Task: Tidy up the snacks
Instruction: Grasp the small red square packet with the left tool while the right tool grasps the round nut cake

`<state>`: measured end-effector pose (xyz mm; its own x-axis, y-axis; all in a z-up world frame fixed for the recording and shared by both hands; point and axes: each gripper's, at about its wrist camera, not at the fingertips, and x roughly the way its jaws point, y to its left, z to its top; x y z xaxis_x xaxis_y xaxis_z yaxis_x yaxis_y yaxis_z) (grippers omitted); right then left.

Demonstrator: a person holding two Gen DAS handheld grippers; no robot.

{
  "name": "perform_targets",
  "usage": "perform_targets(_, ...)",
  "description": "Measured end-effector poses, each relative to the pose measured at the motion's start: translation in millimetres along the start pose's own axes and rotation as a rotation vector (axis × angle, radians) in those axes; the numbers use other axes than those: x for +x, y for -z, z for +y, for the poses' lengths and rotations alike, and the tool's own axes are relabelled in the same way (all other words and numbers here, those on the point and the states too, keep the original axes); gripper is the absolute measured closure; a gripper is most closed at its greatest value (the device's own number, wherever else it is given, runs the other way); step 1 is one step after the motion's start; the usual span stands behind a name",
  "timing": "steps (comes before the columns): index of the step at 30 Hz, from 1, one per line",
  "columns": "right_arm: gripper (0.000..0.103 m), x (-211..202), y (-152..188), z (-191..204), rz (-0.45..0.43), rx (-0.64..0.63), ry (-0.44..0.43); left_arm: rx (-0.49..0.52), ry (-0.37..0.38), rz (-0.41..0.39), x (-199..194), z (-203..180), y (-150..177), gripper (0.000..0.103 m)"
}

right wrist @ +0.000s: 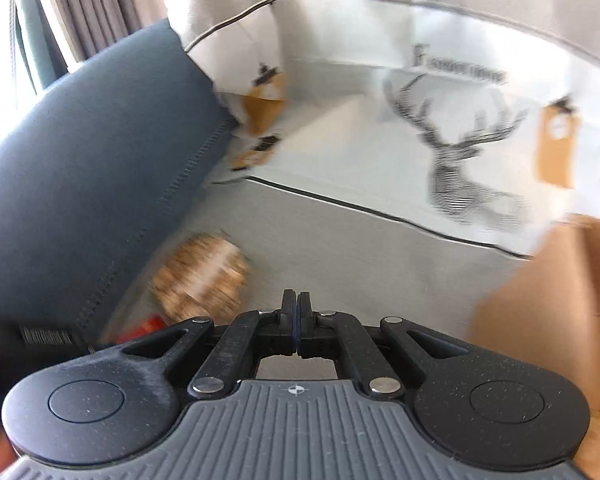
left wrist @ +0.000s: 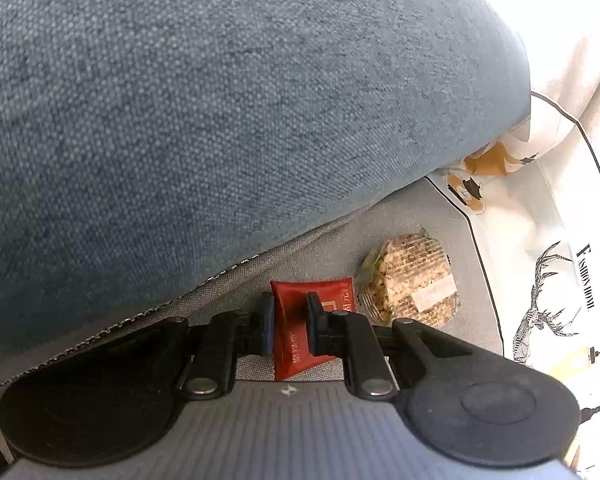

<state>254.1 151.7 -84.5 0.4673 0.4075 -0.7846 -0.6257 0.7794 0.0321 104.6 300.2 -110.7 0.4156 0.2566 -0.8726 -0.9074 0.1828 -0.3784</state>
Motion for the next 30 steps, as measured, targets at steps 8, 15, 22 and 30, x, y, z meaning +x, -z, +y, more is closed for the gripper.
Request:
perform_targets(8, 0.028, -4, -6, 6, -0.059, -0.039, -0.097, -0.018, -0.007, 0.015, 2, -2, 4, 0.086)
perform_targets(15, 0.012, 48, -32, 43, 0.014, -0.261, -0.184, -0.039, -0.018, 0.020, 4, 0, 3, 0.084)
perform_targets(22, 0.008, 92, -32, 67, 0.117, -0.395, -0.178, -0.037, -0.027, 0.033, 10, -5, -1, 0.083)
perform_targets(30, 0.022, 81, -22, 53, 0.111, -0.388, -0.146, -0.025, -0.019, 0.043, 15, -9, 1, 0.083)
